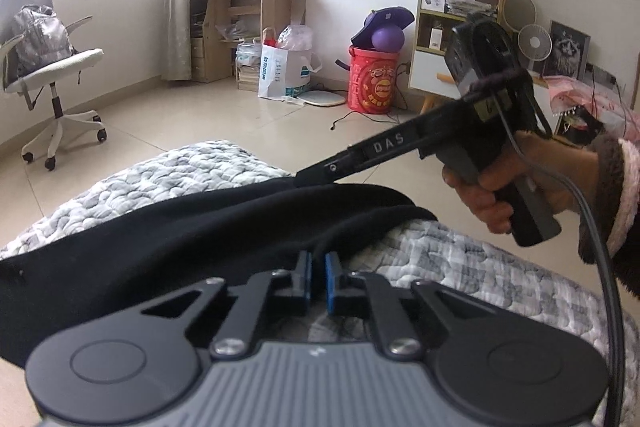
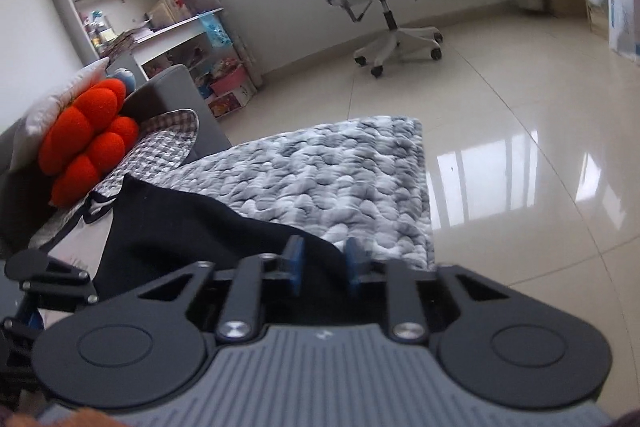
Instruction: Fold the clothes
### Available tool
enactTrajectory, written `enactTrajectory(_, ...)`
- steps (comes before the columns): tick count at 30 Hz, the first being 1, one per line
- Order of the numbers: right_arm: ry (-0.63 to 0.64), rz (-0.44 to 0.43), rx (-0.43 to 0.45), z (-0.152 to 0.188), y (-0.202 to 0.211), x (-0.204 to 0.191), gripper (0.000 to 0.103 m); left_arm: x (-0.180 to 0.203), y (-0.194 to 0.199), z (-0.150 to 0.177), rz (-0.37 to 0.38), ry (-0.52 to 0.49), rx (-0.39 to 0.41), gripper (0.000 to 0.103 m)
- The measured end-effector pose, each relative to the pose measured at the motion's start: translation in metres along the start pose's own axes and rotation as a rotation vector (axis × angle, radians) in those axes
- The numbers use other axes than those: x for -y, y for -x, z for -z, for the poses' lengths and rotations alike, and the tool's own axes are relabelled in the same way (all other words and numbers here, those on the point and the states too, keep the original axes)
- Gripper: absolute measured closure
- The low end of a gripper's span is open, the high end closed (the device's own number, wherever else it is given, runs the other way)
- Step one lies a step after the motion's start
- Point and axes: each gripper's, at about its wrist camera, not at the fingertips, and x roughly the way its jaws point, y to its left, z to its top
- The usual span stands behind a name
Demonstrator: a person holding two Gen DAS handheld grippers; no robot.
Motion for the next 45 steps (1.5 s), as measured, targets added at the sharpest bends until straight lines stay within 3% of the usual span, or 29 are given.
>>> enactTrajectory(9, 0.044, 0.105, 0.072, -0.010, 0.004, -0.005, 0.101, -0.009, 0.007, 0.000, 0.105, 0.063, -0.004, 0.098)
enactTrajectory(16, 0.013, 0.178, 0.023, -0.004, -0.021, 0.009, 0.103, -0.007, 0.002, 0.003, 0.107, 0.076, -0.027, 0.095)
enactTrajectory(20, -0.083, 0.116, 0.056, -0.003, -0.007, 0.026, 0.090, -0.009, 0.006, 0.001, 0.106, 0.094, -0.010, 0.086)
enactTrajectory(23, -0.105, 0.092, 0.045, -0.001, 0.002, 0.033, 0.089, -0.012, 0.009, 0.000, 0.100, 0.112, 0.006, 0.079)
enactTrajectory(25, -0.109, 0.077, 0.035, 0.001, 0.006, 0.034, 0.077, -0.015, 0.011, -0.001, 0.096, 0.128, 0.017, 0.077)
enactTrajectory(26, -0.107, 0.073, 0.037, 0.002, 0.008, 0.034, 0.056, -0.017, 0.011, -0.002, 0.097, 0.140, 0.020, 0.076)
enactTrajectory(28, -0.106, 0.062, 0.042, 0.003, 0.009, 0.034, 0.051, -0.020, 0.010, -0.002, 0.097, 0.158, 0.023, 0.075)
enactTrajectory(31, -0.128, 0.031, 0.024, 0.006, 0.003, 0.036, 0.053, -0.022, 0.007, 0.000, 0.092, 0.171, 0.017, 0.074)
enactTrajectory(35, -0.136, 0.001, 0.037, 0.010, -0.001, 0.035, 0.082, -0.019, 0.001, 0.005, 0.095, 0.169, 0.003, 0.071)
enactTrajectory(36, -0.131, 0.007, 0.040, 0.010, -0.001, 0.034, 0.094, -0.018, 0.001, 0.004, 0.097, 0.168, 0.004, 0.070)
enactTrajectory(37, -0.122, 0.014, 0.041, 0.009, 0.000, 0.032, 0.097, -0.019, 0.001, 0.004, 0.098, 0.170, 0.005, 0.070)
enactTrajectory(41, -0.072, 0.065, 0.072, 0.000, 0.006, 0.024, 0.098, -0.020, 0.000, 0.005, 0.102, 0.180, 0.007, 0.070)
enactTrajectory(45, -0.068, 0.095, 0.046, 0.000, -0.006, 0.026, 0.098, -0.019, -0.001, 0.006, 0.102, 0.183, 0.007, 0.069)
